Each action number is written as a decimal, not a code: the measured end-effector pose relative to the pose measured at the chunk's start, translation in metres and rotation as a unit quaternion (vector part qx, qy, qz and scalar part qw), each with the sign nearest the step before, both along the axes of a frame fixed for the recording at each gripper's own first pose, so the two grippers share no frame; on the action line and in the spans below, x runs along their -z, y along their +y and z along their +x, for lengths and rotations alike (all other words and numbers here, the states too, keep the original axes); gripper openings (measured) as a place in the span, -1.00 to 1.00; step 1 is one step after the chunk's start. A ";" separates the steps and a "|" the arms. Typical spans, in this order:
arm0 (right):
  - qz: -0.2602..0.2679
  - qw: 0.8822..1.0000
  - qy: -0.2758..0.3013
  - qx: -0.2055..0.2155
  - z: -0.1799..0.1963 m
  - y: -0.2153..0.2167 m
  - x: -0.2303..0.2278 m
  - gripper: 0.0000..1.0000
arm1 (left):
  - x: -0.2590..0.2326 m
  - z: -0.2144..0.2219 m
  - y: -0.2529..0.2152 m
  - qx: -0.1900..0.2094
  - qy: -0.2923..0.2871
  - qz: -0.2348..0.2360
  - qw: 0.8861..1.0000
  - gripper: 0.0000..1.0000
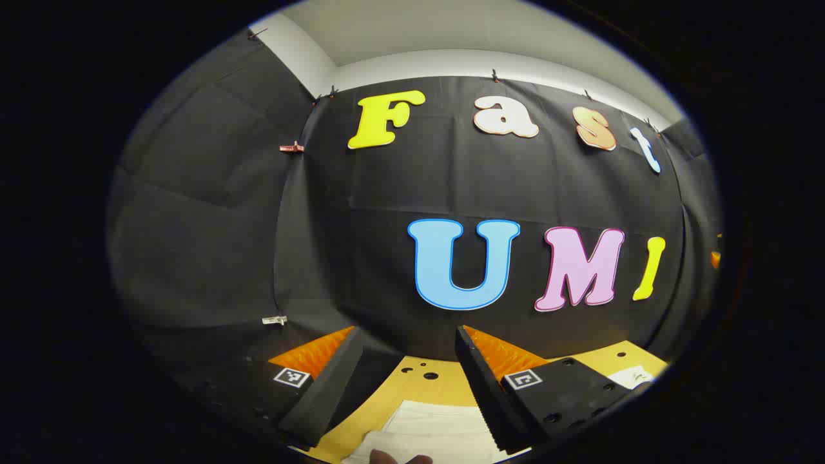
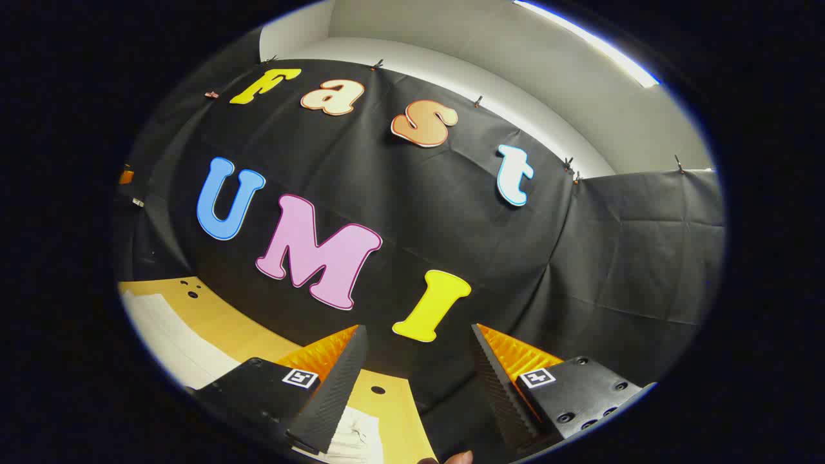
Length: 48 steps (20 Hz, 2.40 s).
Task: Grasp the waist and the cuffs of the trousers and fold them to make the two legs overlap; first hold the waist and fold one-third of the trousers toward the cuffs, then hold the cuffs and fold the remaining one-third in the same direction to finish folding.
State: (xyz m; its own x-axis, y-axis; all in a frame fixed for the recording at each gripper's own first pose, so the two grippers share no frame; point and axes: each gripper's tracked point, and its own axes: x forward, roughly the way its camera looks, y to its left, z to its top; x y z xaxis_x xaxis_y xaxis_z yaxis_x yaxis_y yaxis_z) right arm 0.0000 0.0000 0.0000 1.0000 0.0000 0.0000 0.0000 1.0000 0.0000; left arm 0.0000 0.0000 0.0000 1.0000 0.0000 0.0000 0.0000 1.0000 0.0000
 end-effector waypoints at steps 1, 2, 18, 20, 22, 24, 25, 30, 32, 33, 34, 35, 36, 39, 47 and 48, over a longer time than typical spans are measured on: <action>-0.002 1.000 0.001 -0.001 -0.001 0.002 0.001 0.94 | 0.001 -0.001 -0.001 0.002 0.000 0.011 1.000 0.88; -0.005 1.000 0.002 -0.002 0.001 0.004 0.002 0.94 | 0.001 -0.002 -0.002 0.005 0.001 0.022 1.000 0.87; -0.083 0.996 0.017 -0.039 -0.021 0.030 0.032 0.94 | 0.041 -0.025 -0.020 0.091 0.021 0.203 0.975 0.91; -0.127 0.990 0.031 -0.056 -0.029 0.034 0.054 0.94 | 0.067 -0.029 -0.021 0.131 0.032 0.277 0.952 0.91; -0.168 0.982 0.049 -0.071 -0.038 0.039 0.082 0.94 | 0.119 -0.035 -0.018 0.177 0.077 0.335 0.922 0.90; -0.191 0.975 0.068 -0.086 -0.050 0.046 0.113 0.94 | 0.182 -0.047 -0.010 0.219 0.132 0.380 0.889 0.89; -0.201 0.972 0.076 -0.096 -0.056 0.051 0.131 0.94 | 0.211 -0.053 -0.002 0.237 0.159 0.393 0.874 0.89; -0.326 0.923 0.131 -0.160 -0.080 0.063 0.222 0.94 | 0.339 -0.075 0.035 0.297 0.241 0.496 0.779 0.89; -0.338 0.909 0.159 -0.188 -0.092 0.067 0.256 0.94 | 0.384 -0.088 0.044 0.332 0.273 0.524 0.736 0.88; -0.343 0.903 0.169 -0.199 -0.099 0.070 0.271 0.94 | 0.401 -0.095 0.050 0.346 0.291 0.531 0.717 0.87; -0.351 0.895 0.180 -0.210 -0.105 0.075 0.284 0.94 | 0.409 -0.100 0.055 0.356 0.305 0.536 0.702 0.87; -0.360 0.886 0.190 -0.220 -0.109 0.077 0.295 0.94 | 0.420 -0.105 0.062 0.363 0.321 0.544 0.685 0.86; -0.364 0.881 0.200 -0.228 -0.114 0.078 0.305 0.94 | 0.430 -0.107 0.068 0.368 0.336 0.550 0.670 0.87; -0.358 0.874 0.222 -0.243 -0.125 0.085 0.326 0.94 | 0.443 -0.106 0.074 0.375 0.353 0.574 0.636 0.86; -0.400 0.831 0.253 -0.293 -0.125 0.074 0.386 0.94 | 0.450 -0.043 0.055 0.365 0.323 0.636 0.599 0.72; -0.404 0.825 0.255 -0.303 -0.124 0.075 0.394 0.94 | 0.453 -0.035 0.056 0.363 0.324 0.643 0.591 0.72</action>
State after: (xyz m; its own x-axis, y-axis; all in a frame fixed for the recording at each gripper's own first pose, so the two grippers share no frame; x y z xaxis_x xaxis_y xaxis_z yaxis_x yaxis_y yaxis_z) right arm -0.1237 0.0750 -0.3941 0.6871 0.2937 -0.6645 -0.7049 0.4911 -0.5118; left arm -0.0345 0.0556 -0.4527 0.5263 -0.0125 -0.8502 0.8461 -0.0919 0.5251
